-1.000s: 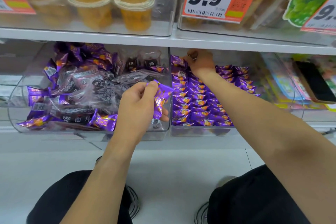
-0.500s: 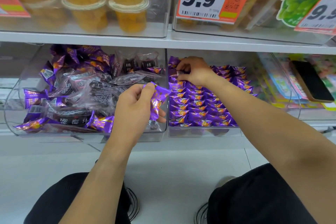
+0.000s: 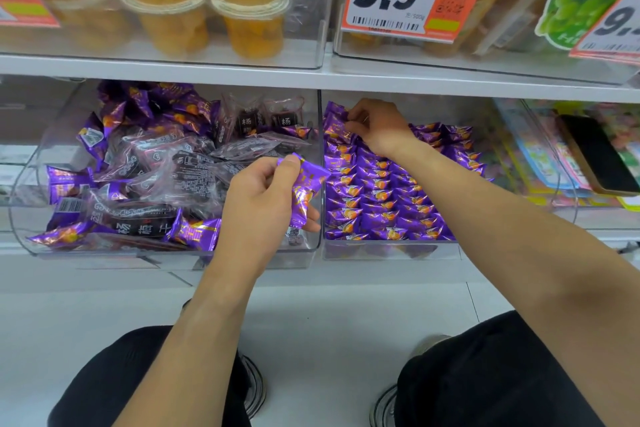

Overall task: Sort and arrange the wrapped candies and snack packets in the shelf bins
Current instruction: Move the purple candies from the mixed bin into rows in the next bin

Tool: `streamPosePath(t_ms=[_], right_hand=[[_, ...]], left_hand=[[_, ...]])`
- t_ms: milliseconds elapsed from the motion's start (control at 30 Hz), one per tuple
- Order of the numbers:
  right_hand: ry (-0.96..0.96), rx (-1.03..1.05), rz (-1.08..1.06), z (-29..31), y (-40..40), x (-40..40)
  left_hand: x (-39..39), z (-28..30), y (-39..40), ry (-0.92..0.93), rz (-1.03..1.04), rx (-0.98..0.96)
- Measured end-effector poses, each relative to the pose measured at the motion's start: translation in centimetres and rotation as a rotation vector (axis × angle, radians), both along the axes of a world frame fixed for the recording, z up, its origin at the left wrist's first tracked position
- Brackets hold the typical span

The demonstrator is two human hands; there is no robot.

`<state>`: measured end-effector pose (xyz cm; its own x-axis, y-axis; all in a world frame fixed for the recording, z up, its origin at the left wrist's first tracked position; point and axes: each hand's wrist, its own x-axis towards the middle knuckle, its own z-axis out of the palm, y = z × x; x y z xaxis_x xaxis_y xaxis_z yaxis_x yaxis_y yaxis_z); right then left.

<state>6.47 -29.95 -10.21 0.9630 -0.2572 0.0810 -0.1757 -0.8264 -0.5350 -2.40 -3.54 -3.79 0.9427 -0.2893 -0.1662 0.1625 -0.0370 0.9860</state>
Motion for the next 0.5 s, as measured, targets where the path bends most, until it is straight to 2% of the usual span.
streamPosePath(t_ms=[100,500], right_hand=[[-0.009,0.040,0.009,0.17,-0.26,-0.13],[-0.035,-0.031,0.017,0.38,-0.05,0.43]], left_hand=[[-0.03,0.01,0.12,-0.008,-0.011,0.007],[-0.13,-0.01,0.23,-0.021,-0.009,0.003]])
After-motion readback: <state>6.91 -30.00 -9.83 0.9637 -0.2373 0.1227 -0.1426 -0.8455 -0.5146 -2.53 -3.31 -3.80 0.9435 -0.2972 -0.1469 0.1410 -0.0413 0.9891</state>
